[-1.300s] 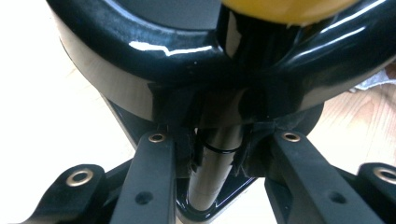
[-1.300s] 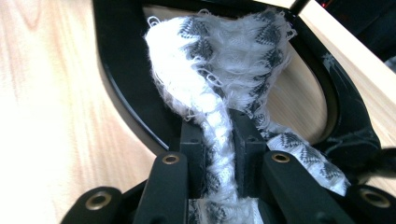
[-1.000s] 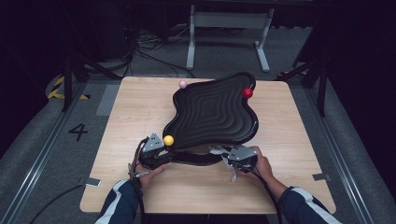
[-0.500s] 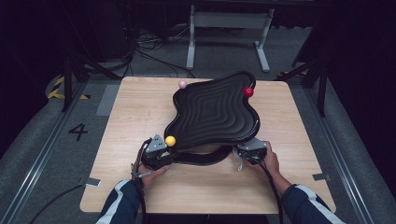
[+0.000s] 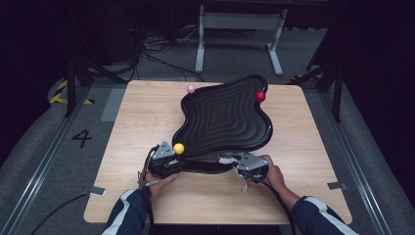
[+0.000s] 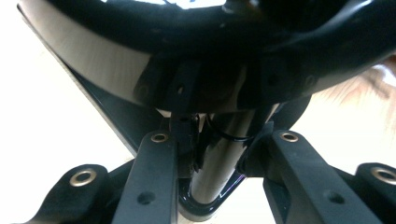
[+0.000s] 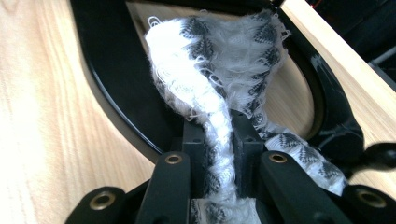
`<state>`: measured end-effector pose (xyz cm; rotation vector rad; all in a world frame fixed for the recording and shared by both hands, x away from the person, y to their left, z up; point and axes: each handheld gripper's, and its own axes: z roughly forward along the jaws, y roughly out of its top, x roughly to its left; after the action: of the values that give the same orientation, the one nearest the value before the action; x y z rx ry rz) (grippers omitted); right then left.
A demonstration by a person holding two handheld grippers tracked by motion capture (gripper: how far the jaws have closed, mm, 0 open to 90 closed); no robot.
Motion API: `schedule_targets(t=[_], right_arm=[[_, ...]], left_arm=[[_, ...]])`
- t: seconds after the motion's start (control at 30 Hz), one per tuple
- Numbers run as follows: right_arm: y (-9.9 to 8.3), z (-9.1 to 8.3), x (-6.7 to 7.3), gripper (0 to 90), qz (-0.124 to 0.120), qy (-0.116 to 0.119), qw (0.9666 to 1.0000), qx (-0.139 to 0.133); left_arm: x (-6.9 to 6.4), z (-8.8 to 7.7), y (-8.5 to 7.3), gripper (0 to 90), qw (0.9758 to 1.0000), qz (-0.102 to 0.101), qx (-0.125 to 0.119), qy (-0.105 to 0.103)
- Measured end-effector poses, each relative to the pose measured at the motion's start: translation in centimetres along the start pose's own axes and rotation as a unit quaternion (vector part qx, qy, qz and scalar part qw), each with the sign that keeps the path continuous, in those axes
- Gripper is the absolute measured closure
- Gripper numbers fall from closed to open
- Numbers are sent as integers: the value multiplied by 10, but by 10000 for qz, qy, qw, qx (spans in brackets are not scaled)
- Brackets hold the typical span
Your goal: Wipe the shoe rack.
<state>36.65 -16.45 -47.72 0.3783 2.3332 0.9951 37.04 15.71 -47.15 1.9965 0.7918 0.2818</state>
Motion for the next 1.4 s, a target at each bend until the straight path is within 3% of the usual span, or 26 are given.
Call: schedule_targets(t=[0.17,0.27,0.4,0.43,0.63,0.7,0.97,1.07,1.2,1.4], right_arm=[[-3,-1,-5,800,97,25,9999,-40],[-5,-2,-9,801,74,-121,9999,18],[-10,-3,-20,802,133,-402,9991,101],[-14,-4,-28,804,177,-586,9980,137],[-21,-5,-40,808,449,-745,9960,219],[-23,-6,-42,809,575,-654,9960,203],[-21,-10,-40,808,580,-259,9979,95],[-17,-9,-34,805,464,-138,9988,72],[-9,-5,-19,796,229,253,9994,22],[-4,-4,-8,798,135,386,9992,-37]], left_arm=[[0,0,1,726,10000,77,42,-2],[-1,1,1,726,10000,68,56,-30],[-2,2,-1,723,9999,-96,-46,-47],[-3,2,0,723,9999,-112,-5,-22],[-5,3,0,725,10000,-81,-22,-14],[-5,3,0,725,9999,-109,-27,-21],[-6,4,-1,721,9997,-125,-52,-185],[-6,4,-1,722,9997,-108,-51,-216],[-5,5,-3,721,9993,-124,-86,-345],[-5,7,-3,723,9993,-127,-118,-321]])
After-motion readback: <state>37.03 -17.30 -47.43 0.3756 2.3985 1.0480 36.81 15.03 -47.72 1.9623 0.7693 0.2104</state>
